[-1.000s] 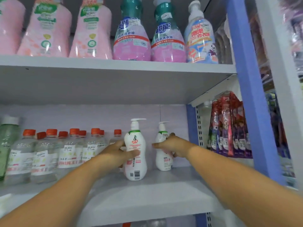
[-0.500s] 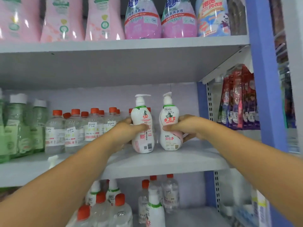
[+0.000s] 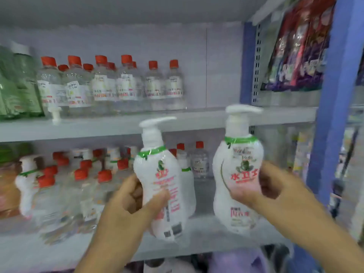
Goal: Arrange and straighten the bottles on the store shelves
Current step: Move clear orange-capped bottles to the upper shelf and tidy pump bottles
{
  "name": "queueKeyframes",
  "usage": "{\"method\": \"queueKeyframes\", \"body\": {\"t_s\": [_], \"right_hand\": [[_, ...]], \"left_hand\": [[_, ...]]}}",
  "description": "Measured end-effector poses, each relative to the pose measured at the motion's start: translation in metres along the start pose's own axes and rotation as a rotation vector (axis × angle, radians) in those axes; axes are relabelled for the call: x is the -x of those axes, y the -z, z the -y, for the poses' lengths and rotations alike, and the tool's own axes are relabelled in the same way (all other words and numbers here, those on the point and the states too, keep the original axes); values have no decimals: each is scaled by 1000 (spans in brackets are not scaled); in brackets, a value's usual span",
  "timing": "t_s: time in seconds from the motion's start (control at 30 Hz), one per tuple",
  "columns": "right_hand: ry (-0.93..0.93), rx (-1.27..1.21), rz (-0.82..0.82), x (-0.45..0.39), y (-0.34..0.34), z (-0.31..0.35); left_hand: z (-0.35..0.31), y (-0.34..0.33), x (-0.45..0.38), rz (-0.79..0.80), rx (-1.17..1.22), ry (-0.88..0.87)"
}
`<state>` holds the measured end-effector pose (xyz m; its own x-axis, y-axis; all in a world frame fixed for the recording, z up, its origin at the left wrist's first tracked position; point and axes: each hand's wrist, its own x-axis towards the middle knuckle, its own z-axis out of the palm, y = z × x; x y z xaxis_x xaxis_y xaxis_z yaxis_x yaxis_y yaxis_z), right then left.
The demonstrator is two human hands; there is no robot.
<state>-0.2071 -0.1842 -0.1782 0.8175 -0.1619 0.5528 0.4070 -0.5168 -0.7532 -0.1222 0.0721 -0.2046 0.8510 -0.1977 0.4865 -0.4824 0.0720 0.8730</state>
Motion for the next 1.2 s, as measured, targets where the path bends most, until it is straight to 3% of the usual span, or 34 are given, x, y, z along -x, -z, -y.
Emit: {"method": "queueKeyframes", "body": {"t_s": [0.13, 0.3, 0.47, 0.8, 0.87, 0.93, 1.0, 1.1, 1.2], "right_hand": [[-205, -26, -43, -1, -42, -82], [-330, -23, -171, -24, -65, -146], [-347, 4, -161, -61, -85, -178], [-414, 167, 66, -122, -105, -202], [-457, 222, 58, -118, -103, -209], [-486, 179, -54, -113, -96, -208], [-414, 93, -234, -107, -89, -196], [-124, -51, -433, -83, -95, -157], [12, -245, -309, -58, -129, -104]], "left_hand": [[78, -8, 1, -53, -84, 191], [123, -14, -10, -96, -170, 215], [135, -25, -21, -48, -215, 171], [137, -59, -60, 60, -289, 196], [135, -61, -64, 89, -338, 214], [130, -57, -57, 106, -346, 201], [124, -44, -40, 20, -305, 143], [116, -4, -9, -276, -351, -27], [103, 42, 4, -558, -405, -116]]}}
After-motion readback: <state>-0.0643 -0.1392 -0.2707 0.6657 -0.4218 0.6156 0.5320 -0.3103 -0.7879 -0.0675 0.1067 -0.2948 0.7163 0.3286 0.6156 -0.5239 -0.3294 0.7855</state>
